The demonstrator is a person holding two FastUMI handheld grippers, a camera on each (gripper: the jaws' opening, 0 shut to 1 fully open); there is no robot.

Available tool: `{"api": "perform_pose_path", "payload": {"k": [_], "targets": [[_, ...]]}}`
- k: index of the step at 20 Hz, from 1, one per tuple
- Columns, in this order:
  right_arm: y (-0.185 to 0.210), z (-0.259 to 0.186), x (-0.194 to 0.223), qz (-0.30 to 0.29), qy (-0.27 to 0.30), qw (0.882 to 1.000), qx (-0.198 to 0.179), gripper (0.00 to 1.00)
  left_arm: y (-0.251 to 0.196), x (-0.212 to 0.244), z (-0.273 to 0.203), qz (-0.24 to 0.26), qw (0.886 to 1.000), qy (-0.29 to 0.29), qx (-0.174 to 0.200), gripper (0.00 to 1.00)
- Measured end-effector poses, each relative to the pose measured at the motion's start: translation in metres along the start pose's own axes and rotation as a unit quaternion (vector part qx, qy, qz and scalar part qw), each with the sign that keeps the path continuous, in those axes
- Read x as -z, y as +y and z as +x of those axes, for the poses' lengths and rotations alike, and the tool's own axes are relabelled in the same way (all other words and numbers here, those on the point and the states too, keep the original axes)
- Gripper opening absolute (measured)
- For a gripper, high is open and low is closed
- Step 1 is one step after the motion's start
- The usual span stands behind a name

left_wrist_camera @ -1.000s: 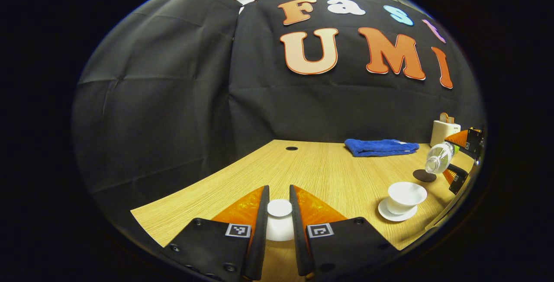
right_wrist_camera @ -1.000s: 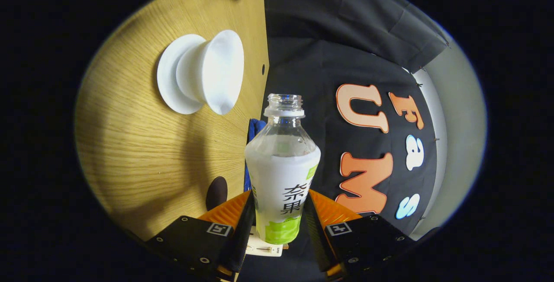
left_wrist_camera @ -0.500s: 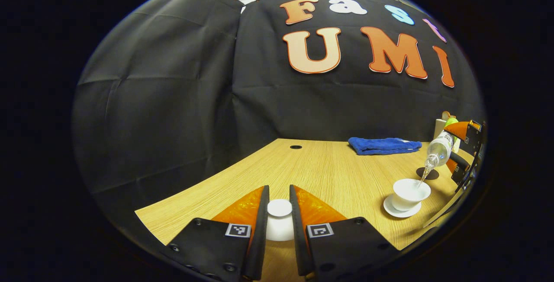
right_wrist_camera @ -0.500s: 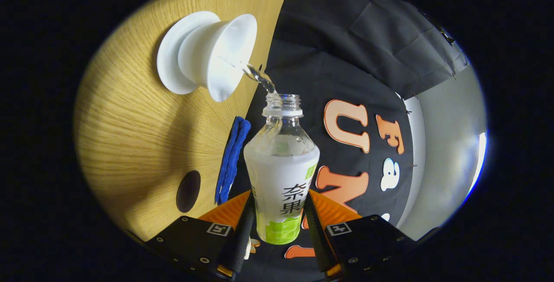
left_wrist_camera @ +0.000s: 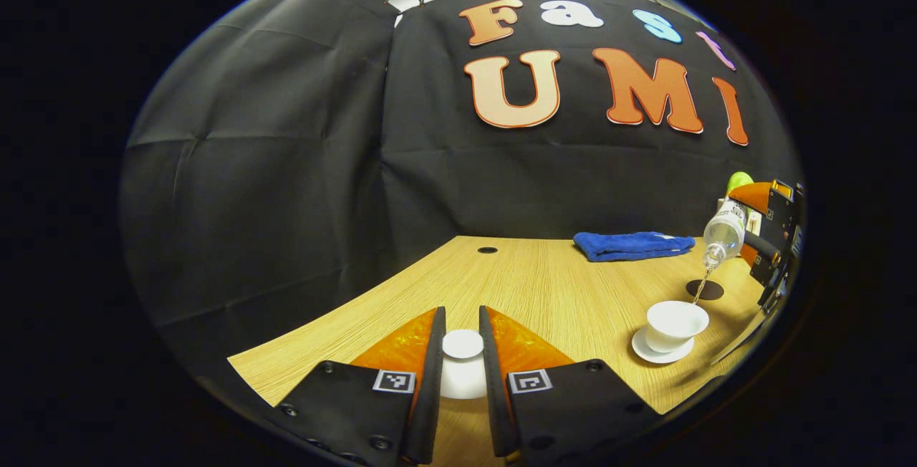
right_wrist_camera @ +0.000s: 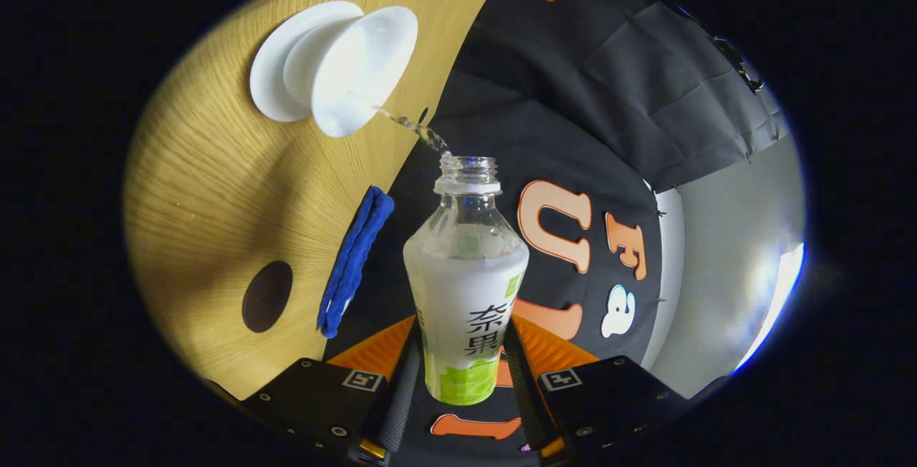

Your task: Open the teacup lid with one hand, grasp the water bottle and pour water into the teacup with the other hand; after pouring, place the water bottle on the coaster and then close the teacup lid.

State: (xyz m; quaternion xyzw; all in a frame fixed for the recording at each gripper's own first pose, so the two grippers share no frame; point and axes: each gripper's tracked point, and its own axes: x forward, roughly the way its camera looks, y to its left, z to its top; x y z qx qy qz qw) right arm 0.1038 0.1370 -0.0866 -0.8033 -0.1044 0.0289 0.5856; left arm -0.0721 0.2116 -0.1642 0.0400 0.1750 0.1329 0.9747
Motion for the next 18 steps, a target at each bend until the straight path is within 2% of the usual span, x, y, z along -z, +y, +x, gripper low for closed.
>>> {"api": "perform_pose_path", "payload": {"k": [5, 8, 9, 12, 13, 14, 18], "targets": [[-0.007, -0.008, -0.009, -0.025, -0.009, 0.999, 0.035, 0.65, 0.000, -0.006, -0.002, 0.004, 1.000, -0.006, 0.002, 0.34], [-0.024, -0.007, -0.008, -0.041, -0.017, 0.998, 0.054, 0.65, 0.000, -0.004, 0.000, 0.007, 1.000, -0.004, 0.002, 0.30], [-0.032, -0.003, -0.006, -0.049, -0.021, 0.997, 0.064, 0.65, 0.000, -0.004, 0.000, 0.007, 1.000, -0.004, 0.003, 0.34], [-0.041, 0.003, -0.002, -0.060, -0.025, 0.995, 0.075, 0.64, -0.002, -0.005, 0.000, 0.007, 1.000, -0.005, 0.005, 0.33], [-0.043, 0.003, 0.001, -0.060, -0.024, 0.995, 0.078, 0.67, -0.002, -0.006, 0.000, 0.008, 1.000, -0.006, 0.004, 0.34], [-0.046, 0.004, 0.003, -0.063, -0.025, 0.994, 0.083, 0.64, -0.002, -0.006, -0.001, 0.007, 1.000, -0.007, 0.005, 0.33], [-0.065, 0.007, 0.008, -0.080, -0.026, 0.991, 0.107, 0.64, -0.004, -0.010, -0.002, 0.007, 1.000, -0.010, 0.008, 0.34]]}}
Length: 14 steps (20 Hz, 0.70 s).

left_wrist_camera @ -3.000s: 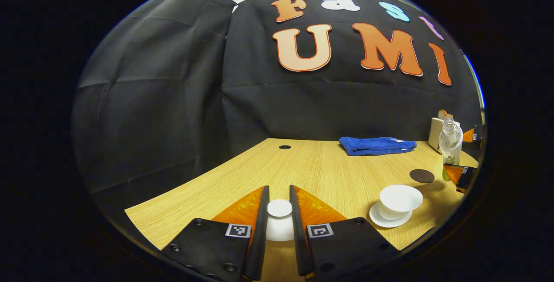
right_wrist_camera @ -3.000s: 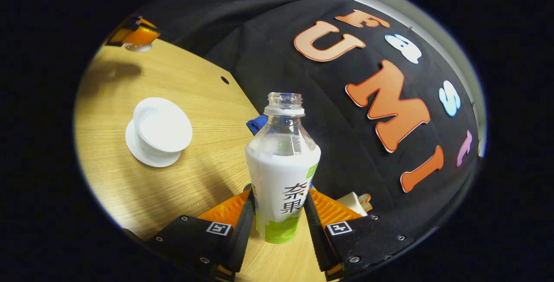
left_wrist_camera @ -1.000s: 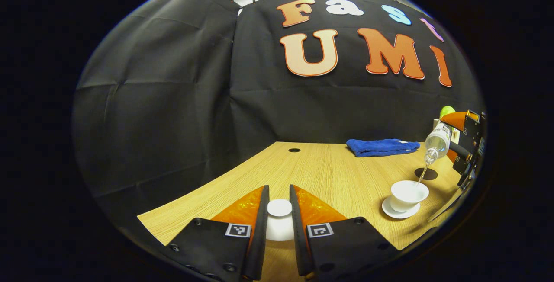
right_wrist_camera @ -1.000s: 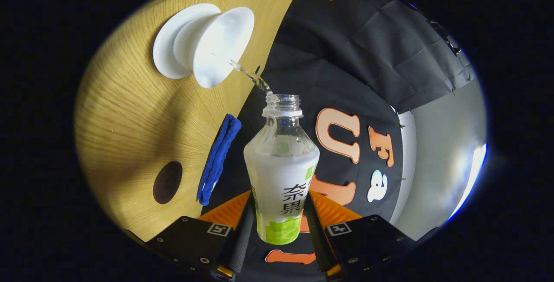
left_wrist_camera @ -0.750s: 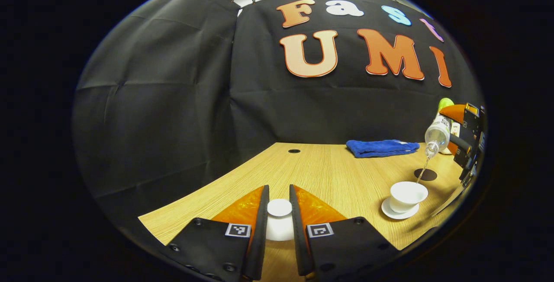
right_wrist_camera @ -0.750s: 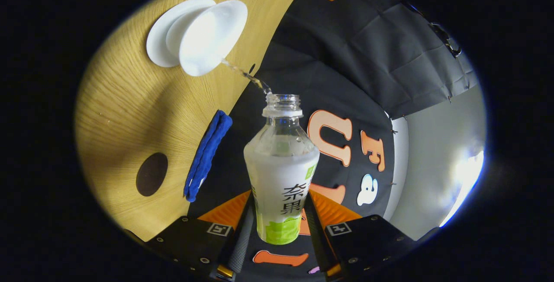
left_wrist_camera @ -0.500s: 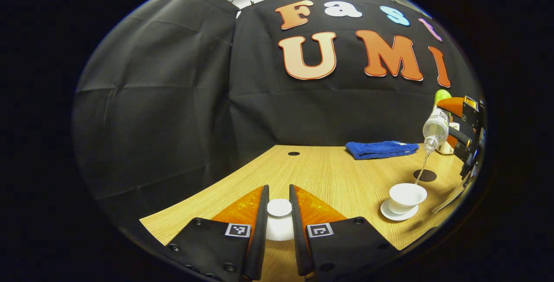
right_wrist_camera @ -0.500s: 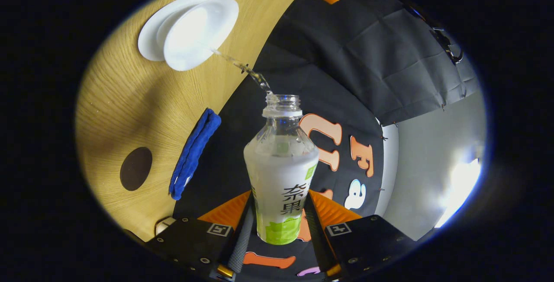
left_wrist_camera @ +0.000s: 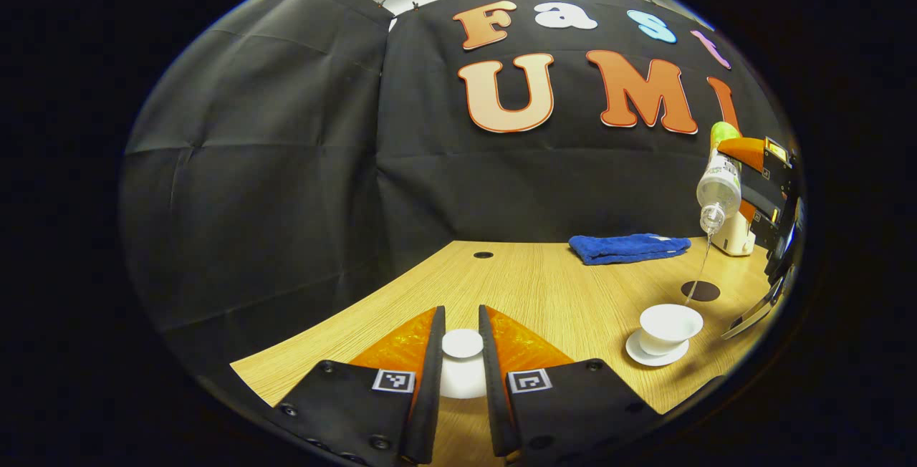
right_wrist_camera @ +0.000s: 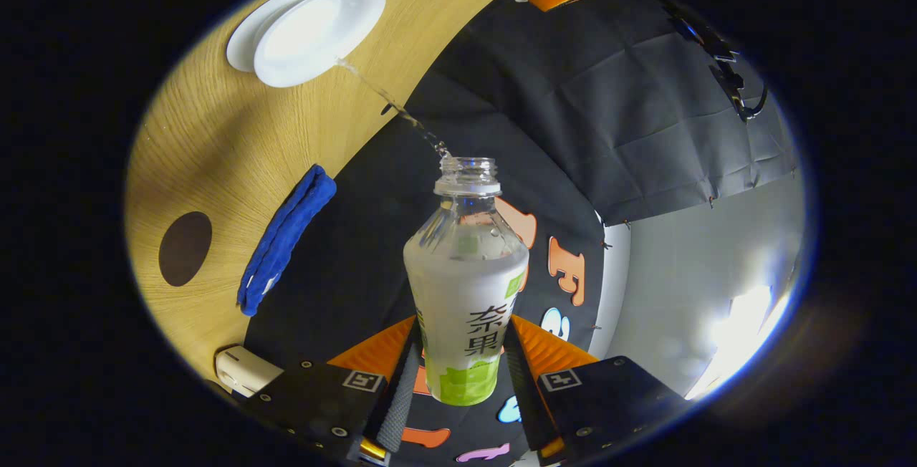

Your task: Open the teacup lid with one hand, grasp the water bottle and pour water into the teacup with the other hand; after pouring, place the water bottle on the coaster and then close the teacup lid.

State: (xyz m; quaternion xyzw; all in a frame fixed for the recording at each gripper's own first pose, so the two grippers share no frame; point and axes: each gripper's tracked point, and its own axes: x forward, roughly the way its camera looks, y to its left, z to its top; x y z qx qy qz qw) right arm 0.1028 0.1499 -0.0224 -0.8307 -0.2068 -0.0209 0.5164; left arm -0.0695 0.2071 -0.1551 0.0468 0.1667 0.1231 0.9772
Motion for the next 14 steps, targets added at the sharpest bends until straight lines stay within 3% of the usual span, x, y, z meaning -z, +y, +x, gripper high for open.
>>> {"api": "perform_pose_path", "payload": {"k": [5, 14], "targets": [[-0.012, 0.002, 0.004, -0.011, -0.009, 1.000, 0.016, 0.65, -0.002, -0.003, -0.002, 0.000, 1.000, -0.003, 0.003, 0.34], [0.008, -0.005, -0.022, -0.018, -0.046, 0.999, -0.001, 0.62, -0.009, 0.001, -0.006, 0.008, 1.000, 0.000, 0.007, 0.31]]}}
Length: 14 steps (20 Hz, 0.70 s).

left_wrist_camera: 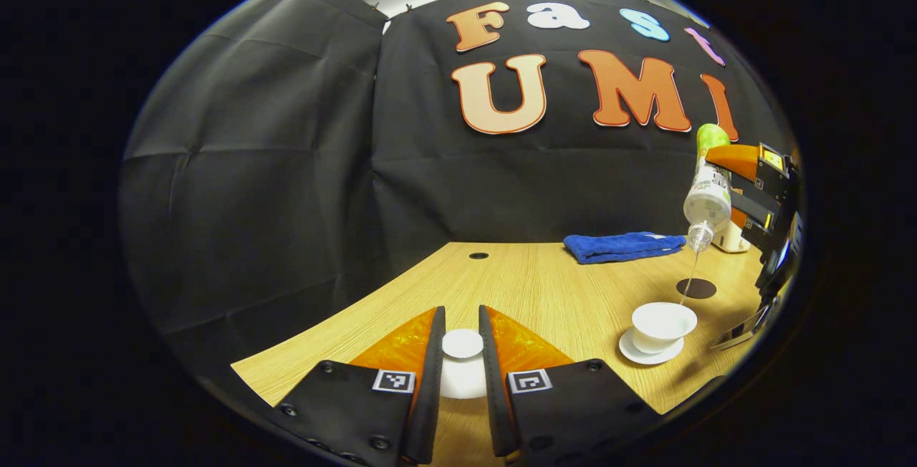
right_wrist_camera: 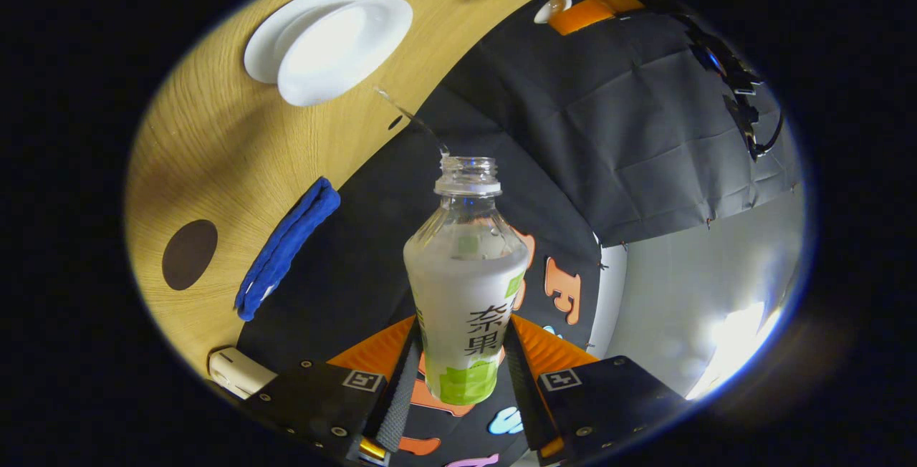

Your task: Open the teacup lid with one hand, grasp the water bottle and pour water into the teacup with the other hand; after pouring, place the water bottle on the coaster and then close the teacup lid.

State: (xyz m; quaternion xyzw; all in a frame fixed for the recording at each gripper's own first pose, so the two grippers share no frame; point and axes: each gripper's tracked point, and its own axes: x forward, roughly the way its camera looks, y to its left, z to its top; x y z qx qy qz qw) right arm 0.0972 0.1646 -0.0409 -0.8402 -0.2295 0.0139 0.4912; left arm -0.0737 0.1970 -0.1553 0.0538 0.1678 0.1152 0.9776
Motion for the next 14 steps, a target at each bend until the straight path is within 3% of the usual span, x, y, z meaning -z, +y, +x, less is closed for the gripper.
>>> {"api": "perform_pose_path", "payload": {"k": [7, 14], "targets": [[0.018, -0.014, -0.017, 0.022, -0.011, 0.999, -0.021, 0.65, -0.004, 0.003, -0.003, 0.005, 1.000, 0.003, 0.000, 0.33], [0.050, -0.022, -0.032, 0.117, 0.006, 0.990, -0.073, 0.65, -0.023, 0.006, 0.000, -0.003, 1.000, 0.014, 0.015, 0.33]]}}
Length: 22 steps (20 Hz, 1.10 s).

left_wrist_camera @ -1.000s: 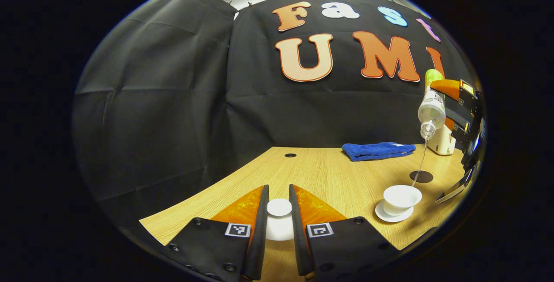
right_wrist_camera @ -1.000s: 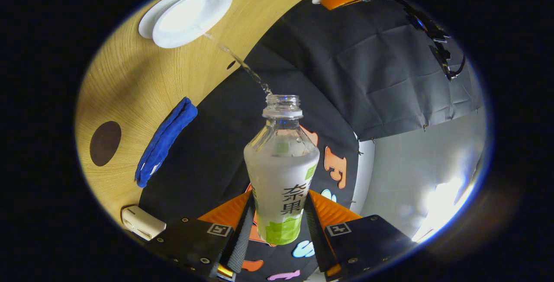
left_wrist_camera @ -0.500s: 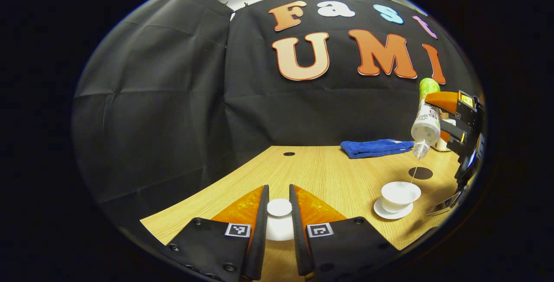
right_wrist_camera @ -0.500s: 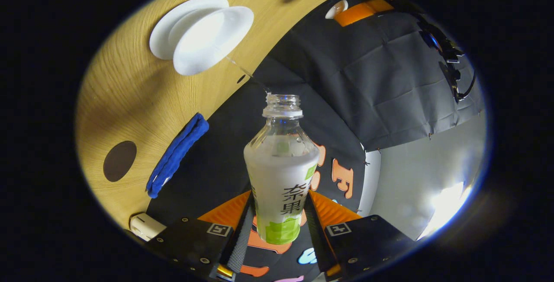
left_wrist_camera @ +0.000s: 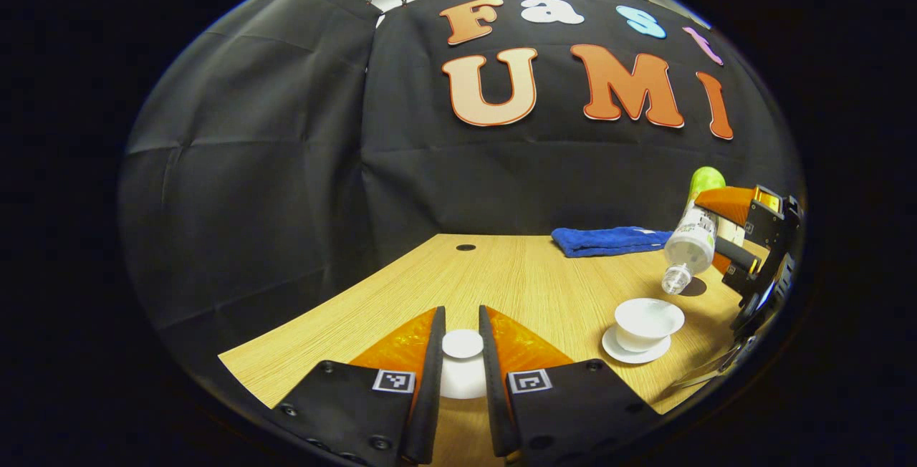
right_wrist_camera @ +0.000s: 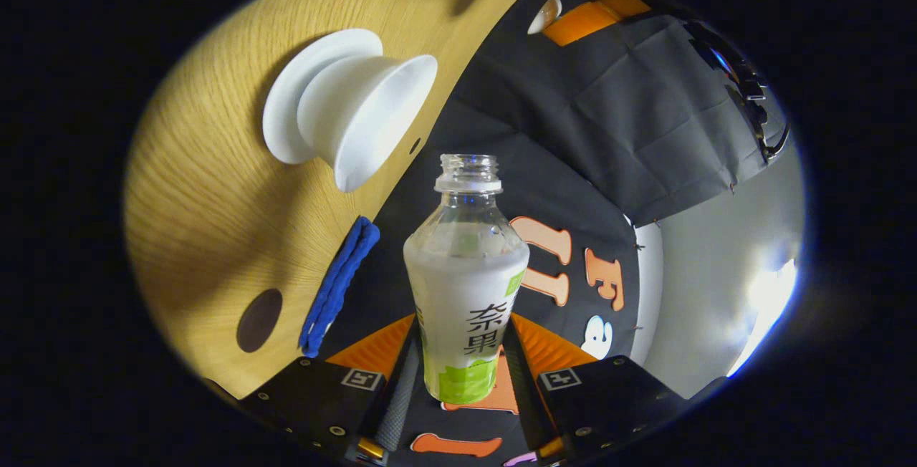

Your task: Open the teacup lid with one hand, grasp the water bottle and pour water into the teacup with the other hand; after pouring, place the water bottle on the coaster and then close the teacup lid.

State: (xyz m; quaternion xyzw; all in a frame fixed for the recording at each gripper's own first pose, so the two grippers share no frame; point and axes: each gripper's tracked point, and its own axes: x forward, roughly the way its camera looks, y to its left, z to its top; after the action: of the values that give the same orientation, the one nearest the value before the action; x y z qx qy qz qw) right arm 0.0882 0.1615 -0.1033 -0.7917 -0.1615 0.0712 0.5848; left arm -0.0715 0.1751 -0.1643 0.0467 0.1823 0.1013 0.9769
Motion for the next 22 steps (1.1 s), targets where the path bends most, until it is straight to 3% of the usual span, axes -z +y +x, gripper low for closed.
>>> {"api": "perform_pose_path", "payload": {"k": [3, 5, 6, 9, 15, 16, 18, 19, 22], "targets": [[0.025, -0.003, 0.003, 0.104, 0.019, 0.993, -0.061, 0.65, -0.009, -0.005, -0.002, 0.001, 1.000, -0.005, 0.007, 0.33], [0.034, -0.004, 0.009, 0.197, 0.040, 0.976, -0.084, 0.65, -0.017, -0.007, -0.003, -0.001, 1.000, -0.008, 0.013, 0.33], [0.042, -0.006, 0.012, 0.247, 0.053, 0.962, -0.099, 0.65, -0.021, -0.008, -0.003, -0.001, 1.000, -0.009, 0.017, 0.33], [0.064, -0.009, 0.016, 0.395, 0.090, 0.902, -0.150, 0.65, -0.036, -0.005, 0.000, -0.001, 1.000, -0.005, 0.030, 0.33], [0.067, 0.000, 0.054, 0.550, 0.142, 0.812, -0.139, 0.66, -0.061, 0.001, 0.001, -0.016, 0.998, 0.009, 0.055, 0.33], [0.069, 0.000, 0.062, 0.573, 0.151, 0.794, -0.137, 0.66, -0.063, 0.003, 0.000, -0.017, 0.998, 0.013, 0.056, 0.36], [0.071, 0.002, 0.074, 0.625, 0.164, 0.752, -0.130, 0.65, -0.068, 0.006, 0.001, -0.020, 0.998, 0.018, 0.060, 0.33], [0.071, 0.003, 0.083, 0.657, 0.170, 0.724, -0.125, 0.65, -0.070, 0.006, 0.000, -0.021, 0.998, 0.019, 0.062, 0.33], [0.079, 0.007, 0.101, 0.755, 0.181, 0.617, -0.124, 0.65, -0.075, 0.005, -0.003, -0.027, 0.997, 0.021, 0.067, 0.33]]}}
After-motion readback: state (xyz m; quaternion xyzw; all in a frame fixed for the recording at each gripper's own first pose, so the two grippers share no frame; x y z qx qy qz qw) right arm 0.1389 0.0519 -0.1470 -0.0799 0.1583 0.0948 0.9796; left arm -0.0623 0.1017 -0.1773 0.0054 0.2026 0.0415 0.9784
